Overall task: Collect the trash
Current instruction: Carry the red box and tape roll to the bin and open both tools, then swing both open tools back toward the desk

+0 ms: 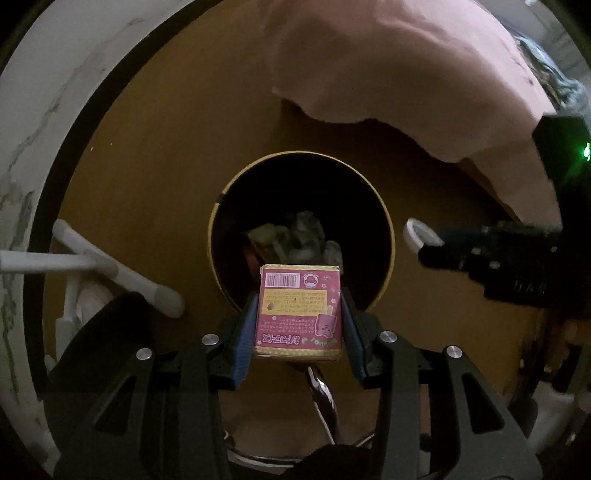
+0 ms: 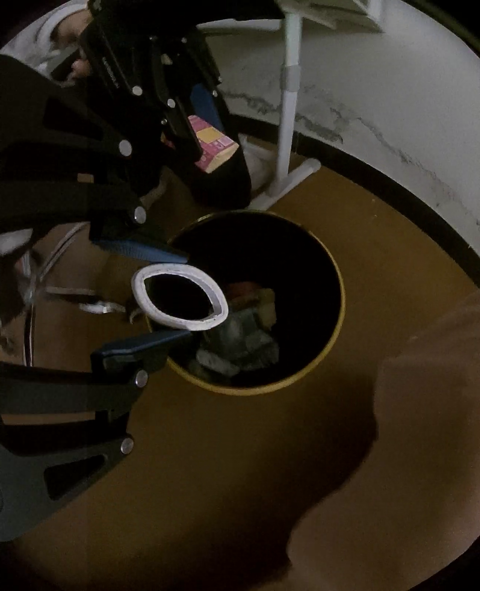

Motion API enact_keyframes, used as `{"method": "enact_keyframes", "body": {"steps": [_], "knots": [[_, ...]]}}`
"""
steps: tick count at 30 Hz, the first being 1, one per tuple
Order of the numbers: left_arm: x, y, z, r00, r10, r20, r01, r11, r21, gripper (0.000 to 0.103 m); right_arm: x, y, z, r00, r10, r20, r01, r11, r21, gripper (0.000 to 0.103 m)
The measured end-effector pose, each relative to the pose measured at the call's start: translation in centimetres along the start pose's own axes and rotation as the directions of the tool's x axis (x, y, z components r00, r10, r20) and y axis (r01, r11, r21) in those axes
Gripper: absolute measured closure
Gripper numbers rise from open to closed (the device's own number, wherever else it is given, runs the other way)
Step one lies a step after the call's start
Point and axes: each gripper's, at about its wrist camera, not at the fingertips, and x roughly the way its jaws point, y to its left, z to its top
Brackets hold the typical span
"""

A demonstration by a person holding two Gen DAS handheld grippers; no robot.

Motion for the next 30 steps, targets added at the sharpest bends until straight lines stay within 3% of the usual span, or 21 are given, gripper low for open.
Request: {"method": "enact_keyframes", "body": {"steps": [5,7,8,9,10,11,13,14,15,16,17,18,20,21,23,24,25,26,28,30], "knots": [[0.4,-0.5,0.8,1.000,-0.015,0.006,0.015,1.000,-0.001,0.061,0.3,0.5,1.0,0.999,0.032,0.014,-0.032,0.999,-0.001,0.066],[-0.1,-0.5,0.6,1.000,-0.018,0.022,0.018,1.000,-0.003,0.058,-0.1,0.8,1.5,0.997,0.064,0.036,-0.064,0.998,0.006,0.060],[-0.2,-0.7,0.4,1.000,-0.014,0.027,0.014,1.000,-0.005,0.035,-0.5,0.9,1.6,0.996,0.075,0.044,-0.076,0.997,0.012,0.051],[-0.5,-0.8,0.3,0.999,-0.009,0.038,0.009,1.000,-0.005,0.018,-1.1,0.9,1.7,0.994,0.087,0.066,-0.088,0.996,0.011,0.025],[-0.8,-1.0,0.2,0.998,-0.002,0.060,0.002,1.000,-0.003,0.006,-2.0,1.0,1.7,0.992,0.074,0.100,-0.075,0.997,0.004,0.015],[-1.6,-1.2,0.0,0.994,0.008,0.107,-0.009,1.000,0.008,0.006,-2.8,0.9,1.6,0.991,0.052,0.127,-0.052,0.999,-0.002,0.015],[-2.5,-1.3,-0.1,0.992,0.008,0.124,-0.012,1.000,0.028,0.006,-4.7,0.7,1.8,0.983,-0.002,0.184,0.001,1.000,0.003,0.015],[-3.7,-1.7,-0.5,0.989,0.015,0.146,-0.021,0.999,0.039,0.006,-5.9,0.7,1.9,0.973,-0.065,0.222,0.063,0.998,0.016,0.015],[-4.9,-2.2,-0.8,0.983,0.022,0.182,-0.031,0.998,0.048,0.006,-7.3,1.1,1.9,0.946,-0.188,0.263,0.187,0.982,0.029,0.015],[-6.1,-2.6,-0.9,0.974,0.028,0.223,-0.042,0.997,0.060,0.006,-8.7,1.7,1.9,0.903,-0.294,0.313,0.300,0.953,0.028,0.015],[-8.5,-3.4,-1.5,0.956,0.037,0.291,-0.064,0.994,0.085,0.006,-10.4,2.7,1.7,0.840,-0.387,0.380,0.406,0.913,0.032,0.015],[-10.2,-3.9,-2.0,0.941,0.041,0.336,-0.080,0.992,0.102,0.006,-11.8,3.5,1.2,0.788,-0.438,0.433,0.465,0.884,0.048,0.013],[-14.7,-5.0,-3.1,0.890,0.051,0.453,-0.122,0.984,0.128,0.006,-15.2,5.7,0.1,0.672,-0.499,0.547,0.540,0.836,0.098,0.009],[-17.2,-5.3,-3.8,0.857,0.061,0.513,-0.147,0.980,0.130,0.006,-17.3,7.2,-0.9,0.588,-0.514,0.625,0.569,0.812,0.132,0.007],[-22.0,-5.0,-5.5,0.789,0.059,0.612,-0.170,0.977,0.126,0.006,-20.4,10.1,-3.0,0.435,-0.470,0.768,0.583,0.797,0.157,0.007],[-23.7,-4.5,-6.0,0.766,0.054,0.641,-0.166,0.979,0.117,0.006,-21.6,11.7,-4.0,0.376,-0.421,0.825,0.581,0.801,0.144,0.007],[-25.2,-3.8,-6.6,0.746,0.054,0.664,-0.160,0.982,0.100,0.006,-22.2,13.1,-4.5,0.366,-0.366,0.855,0.572,0.813,0.103,0.007],[-27.0,-2.8,-7.5,0.723,0.062,0.688,-0.152,0.986,0.071,0.006,-22.7,14.0,-4.5,0.376,-0.333,0.865,0.565,0.822,0.071,0.007],[-29.9,-0.6,-9.7,0.674,0.101,0.732,-0.153,0.988,0.004,0.006,-23.2,16.5,-4.2,0.426,-0.261,0.866,0.513,0.858,0.007,0.007],[-32.6,2.5,-12.6,0.611,0.184,0.770,-0.174,0.980,-0.096,0.006,-23.6,19.0,-3.9,0.476,-0.182,0.861,0.441,0.896,-0.053,0.007]]}}
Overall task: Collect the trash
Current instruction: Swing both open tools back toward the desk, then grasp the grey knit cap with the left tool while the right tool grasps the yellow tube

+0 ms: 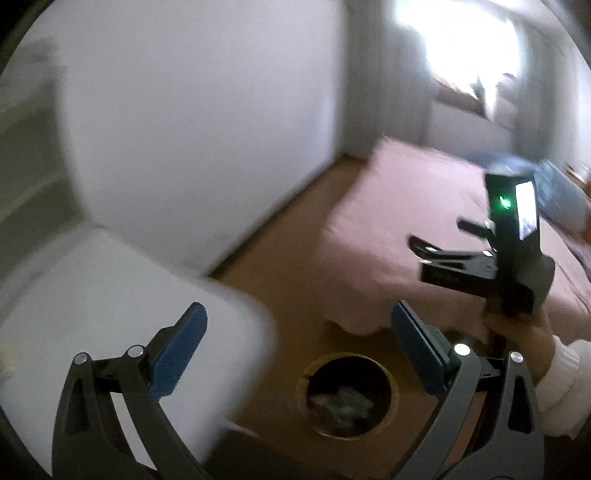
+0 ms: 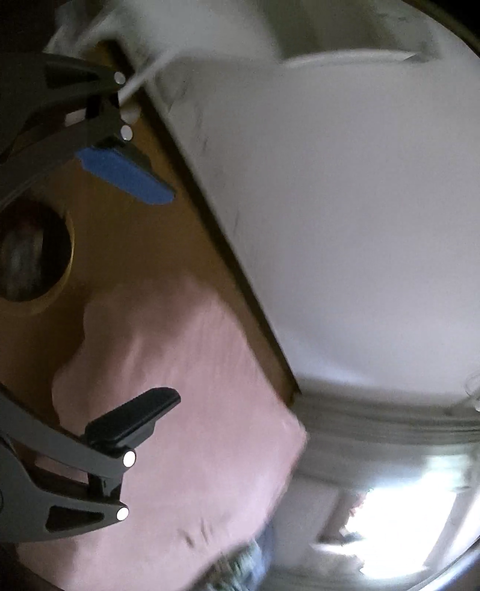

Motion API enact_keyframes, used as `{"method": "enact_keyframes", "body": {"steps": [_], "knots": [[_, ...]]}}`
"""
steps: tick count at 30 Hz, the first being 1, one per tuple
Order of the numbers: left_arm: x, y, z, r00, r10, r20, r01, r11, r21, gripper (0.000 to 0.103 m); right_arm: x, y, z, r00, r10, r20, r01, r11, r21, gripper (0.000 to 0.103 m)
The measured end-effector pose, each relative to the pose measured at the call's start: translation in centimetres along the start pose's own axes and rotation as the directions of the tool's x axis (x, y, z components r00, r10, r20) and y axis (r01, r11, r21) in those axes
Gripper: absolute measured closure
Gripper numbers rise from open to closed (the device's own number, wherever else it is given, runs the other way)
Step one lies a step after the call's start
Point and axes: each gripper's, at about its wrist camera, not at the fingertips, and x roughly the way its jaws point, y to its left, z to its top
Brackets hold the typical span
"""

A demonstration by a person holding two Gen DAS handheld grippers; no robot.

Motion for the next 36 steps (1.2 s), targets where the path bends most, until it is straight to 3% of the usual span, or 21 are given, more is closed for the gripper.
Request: {"method": "enact_keyframes", "body": {"steps": [4,7,10,13,14,15,18,20,23,25,27,30,33,36], "knots": [[-4.9,8.0,-1.6,0.983,0.183,0.034,-0.178,0.978,-0.105,0.006,-0.2,7.0,2.2,0.984,0.175,-0.019,-0.175,0.985,0.007,0.007],[-9.0,14.1,-3.9,0.944,0.329,0.001,-0.322,0.924,-0.208,0.006,-0.3,13.4,2.8,0.952,0.299,-0.062,-0.301,0.953,-0.034,0.007],[-13.4,20.6,-7.0,0.890,0.453,-0.054,-0.444,0.834,-0.327,0.006,-1.2,20.2,2.7,0.903,0.416,-0.110,-0.426,0.899,-0.104,0.007],[-17.6,27.3,-10.4,0.807,0.570,-0.156,-0.575,0.696,-0.430,0.006,-3.2,26.7,2.6,0.857,0.500,-0.124,-0.514,0.841,-0.168,0.007],[-18.3,28.8,-11.0,0.787,0.587,-0.191,-0.602,0.663,-0.445,0.006,-3.7,28.6,2.5,0.840,0.526,-0.131,-0.542,0.821,-0.182,0.007],[-19.2,31.1,-12.1,0.772,0.592,-0.229,-0.622,0.631,-0.463,0.006,-4.2,30.5,2.4,0.821,0.554,-0.139,-0.571,0.798,-0.193,0.007],[-20.3,35.9,-14.3,0.757,0.578,-0.304,-0.645,0.587,-0.489,0.006,-5.4,35.5,2.1,0.783,0.597,-0.176,-0.622,0.744,-0.245,0.007],[-19.8,38.5,-15.4,0.731,0.576,-0.367,-0.677,0.545,-0.495,0.006,-5.7,38.9,1.6,0.760,0.608,-0.230,-0.650,0.708,-0.276,0.007],[-19.0,41.0,-15.7,0.744,0.553,-0.374,-0.663,0.549,-0.508,0.006,-6.1,43.4,0.7,0.721,0.615,-0.319,-0.693,0.653,-0.306,0.008],[-18.4,42.1,-15.4,0.746,0.553,-0.371,-0.662,0.557,-0.501,0.006,-5.8,46.3,0.3,0.720,0.595,-0.357,-0.693,0.630,-0.349,0.010],[-17.1,43.1,-14.0,0.767,0.538,-0.351,-0.639,0.590,-0.493,0.006,-5.2,49.0,0.1,0.728,0.571,-0.379,-0.685,0.621,-0.380,0.012],[-15.2,44.0,-12.8,0.783,0.519,-0.342,-0.621,0.628,-0.470,0.006,-4.2,51.0,-0.1,0.737,0.551,-0.392,-0.676,0.616,-0.405,0.016],[-13.0,45.6,-12.5,0.789,0.503,-0.353,-0.614,0.639,-0.463,0.006,-3.5,52.3,-0.1,0.745,0.530,-0.406,-0.667,0.620,-0.414,0.030],[-12.1,46.5,-12.8,0.802,0.476,-0.361,-0.597,0.649,-0.472,0.008,-2.8,53.2,-0.1,0.743,0.519,-0.423,-0.667,0.625,-0.405,0.032]]}}
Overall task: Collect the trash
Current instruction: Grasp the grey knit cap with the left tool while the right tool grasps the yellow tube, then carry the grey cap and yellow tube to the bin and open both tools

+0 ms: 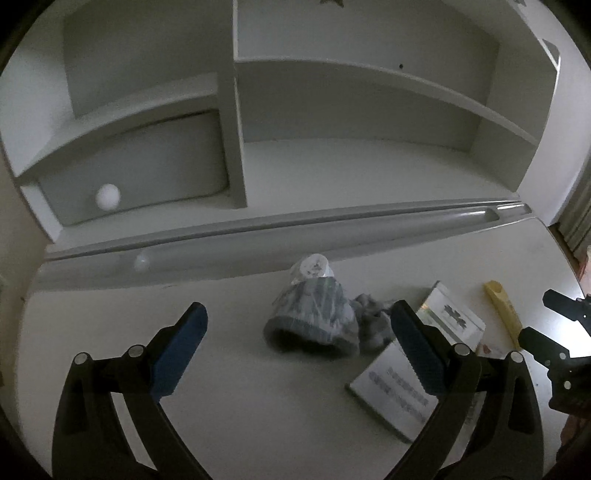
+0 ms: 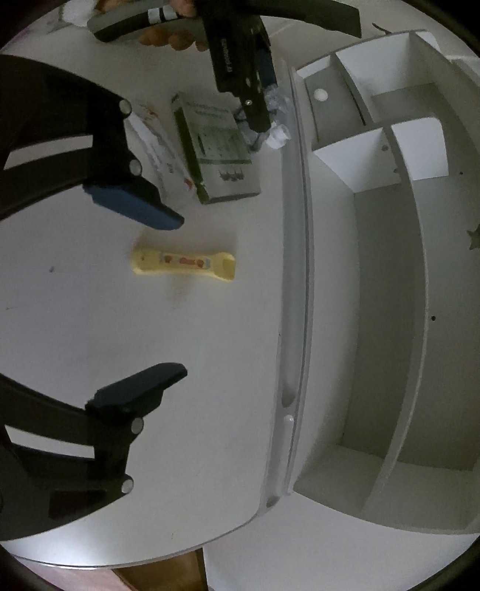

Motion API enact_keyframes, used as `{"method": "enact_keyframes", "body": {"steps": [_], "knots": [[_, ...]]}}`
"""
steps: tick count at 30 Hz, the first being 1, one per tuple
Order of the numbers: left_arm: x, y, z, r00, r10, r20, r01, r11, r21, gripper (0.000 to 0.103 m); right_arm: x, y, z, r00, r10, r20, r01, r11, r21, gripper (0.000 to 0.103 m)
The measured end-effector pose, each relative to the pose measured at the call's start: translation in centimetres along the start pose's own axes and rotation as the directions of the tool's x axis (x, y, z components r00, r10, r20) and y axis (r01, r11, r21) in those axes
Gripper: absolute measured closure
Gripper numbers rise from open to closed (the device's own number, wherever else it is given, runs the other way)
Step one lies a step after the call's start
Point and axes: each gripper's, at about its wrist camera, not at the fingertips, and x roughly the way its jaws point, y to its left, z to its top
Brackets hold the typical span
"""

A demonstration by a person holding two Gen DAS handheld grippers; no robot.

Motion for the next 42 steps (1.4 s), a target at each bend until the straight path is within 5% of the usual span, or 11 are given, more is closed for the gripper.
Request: {"method": "enact_keyframes", "body": {"steps": [2,5,6,10,23,42], "knots": [[0.2,0.5,-0.1,0.997,-0.073,-0.013,0.073,0.997,-0.009,0.042,0.6,0.3,0.1,1.000,0.000,-0.013,0.000,1.000,-0.007,0.038],[0.2,1.6,-0.3,0.988,-0.155,-0.018,0.153,0.987,-0.053,0.064,1.3,1.1,0.1,1.000,0.010,-0.019,-0.011,1.000,-0.028,0.059],[0.0,1.9,-0.5,0.986,-0.163,-0.017,0.162,0.985,-0.055,0.065,1.3,1.4,0.1,1.000,0.023,-0.017,-0.024,0.999,-0.035,0.072],[-1.2,2.2,-1.0,0.984,-0.176,0.001,0.176,0.983,-0.049,0.067,1.2,2.1,-0.1,1.000,0.009,-0.009,-0.009,0.998,-0.055,0.089],[-3.9,2.9,-0.6,0.994,-0.075,0.083,0.078,0.997,-0.029,0.067,-0.6,-0.1,-0.6,0.999,-0.025,0.044,0.023,0.998,0.054,0.089],[-2.7,2.2,-0.6,0.995,-0.094,0.044,0.094,0.995,-0.011,0.067,-0.5,-1.0,-1.0,1.000,-0.004,0.031,0.001,0.997,0.079,0.089]]}}
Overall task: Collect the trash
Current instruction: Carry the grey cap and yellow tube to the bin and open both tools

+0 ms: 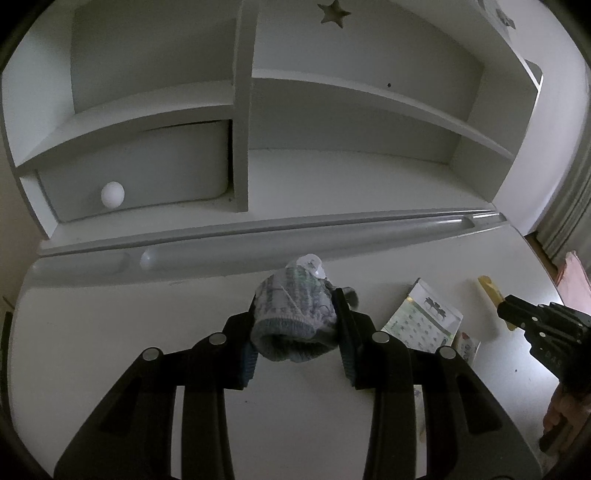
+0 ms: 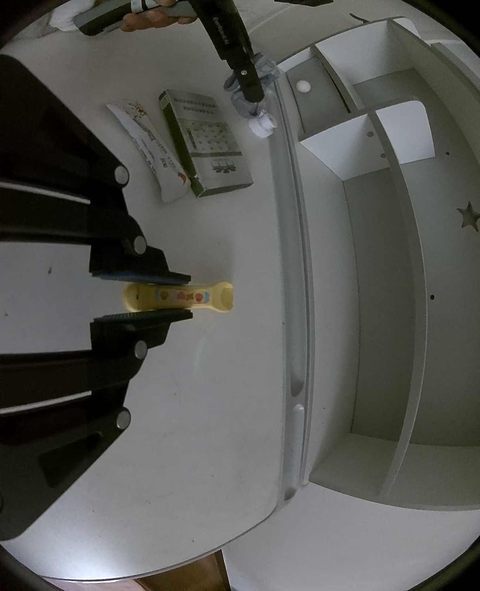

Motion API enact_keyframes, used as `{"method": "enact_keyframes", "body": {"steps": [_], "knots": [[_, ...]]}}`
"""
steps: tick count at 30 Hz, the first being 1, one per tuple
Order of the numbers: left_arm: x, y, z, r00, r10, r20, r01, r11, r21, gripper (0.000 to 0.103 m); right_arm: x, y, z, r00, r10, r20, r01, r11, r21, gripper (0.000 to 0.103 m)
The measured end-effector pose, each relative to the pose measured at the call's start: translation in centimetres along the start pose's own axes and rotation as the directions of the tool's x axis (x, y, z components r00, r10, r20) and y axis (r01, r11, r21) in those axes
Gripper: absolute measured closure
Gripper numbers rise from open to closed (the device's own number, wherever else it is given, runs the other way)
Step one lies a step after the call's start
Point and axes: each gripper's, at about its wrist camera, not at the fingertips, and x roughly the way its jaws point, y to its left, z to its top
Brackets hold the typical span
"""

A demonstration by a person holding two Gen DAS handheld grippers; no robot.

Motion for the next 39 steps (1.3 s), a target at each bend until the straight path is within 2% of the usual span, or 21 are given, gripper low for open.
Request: {"method": "enact_keyframes", "body": {"steps": [7,13,19,23,26,29,32,34,35,37,38,39], "knots": [[-0.3,-0.1,0.2,1.000,0.002,0.011,-0.002,1.000,-0.001,0.067,0.0,0.1,0.1,1.000,0.023,0.008,-0.023,1.000,-0.014,0.089],[-4.1,-3.4,0.2,0.996,0.016,0.088,-0.019,0.999,0.038,0.067,-1.5,-0.5,-0.5,0.996,0.088,0.028,-0.087,0.996,-0.019,0.089],[-6.7,-11.5,0.0,0.994,-0.046,0.101,0.030,0.987,0.155,0.067,-6.7,-4.6,-1.7,0.990,0.083,0.111,-0.082,0.997,-0.013,0.089],[-7.8,-20.0,-0.7,0.984,-0.150,0.098,0.120,0.957,0.265,0.067,-11.2,-11.3,-4.8,0.988,0.023,0.150,-0.030,0.999,0.042,0.089],[-8.4,-27.6,-2.4,0.965,-0.253,0.069,0.212,0.907,0.364,0.067,-14.9,-17.7,-8.2,0.987,-0.039,0.154,0.020,0.993,0.118,0.089],[-9.1,-35.7,-5.2,0.930,-0.368,-0.003,0.326,0.820,0.471,0.067,-18.4,-23.7,-12.4,0.984,-0.103,0.145,0.072,0.976,0.205,0.089],[-9.2,-43.7,-9.0,0.880,-0.459,-0.120,0.441,0.699,0.562,0.067,-21.0,-29.7,-17.4,0.982,-0.162,0.095,0.125,0.942,0.310,0.089],[-8.7,-48.7,-12.3,0.838,-0.496,-0.227,0.524,0.614,0.590,0.067,-21.4,-33.0,-21.0,0.977,-0.213,0.029,0.188,0.912,0.365,0.089],[-8.4,-50.2,-13.5,0.822,-0.504,-0.264,0.551,0.589,0.592,0.067,-21.2,-34.4,-22.9,0.977,-0.211,-0.009,0.197,0.897,0.396,0.089],[-7.3,-54.1,-17.1,0.773,-0.505,-0.383,0.626,0.516,0.585,0.067,-20.0,-37.1,-27.0,0.980,-0.179,-0.087,0.199,0.863,0.464,0.089],[-6.5,-55.6,-18.8,0.758,-0.487,-0.434,0.648,0.488,0.585,0.067,-19.2,-38.0,-28.6,0.979,-0.166,-0.121,0.204,0.850,0.486,0.089],[-5.6,-56.7,-20.4,0.750,-0.465,-0.471,0.659,0.470,0.587,0.067,-17.9,-38.9,-30.5,0.976,-0.145,-0.162,0.209,0.834,0.511,0.089]]}}
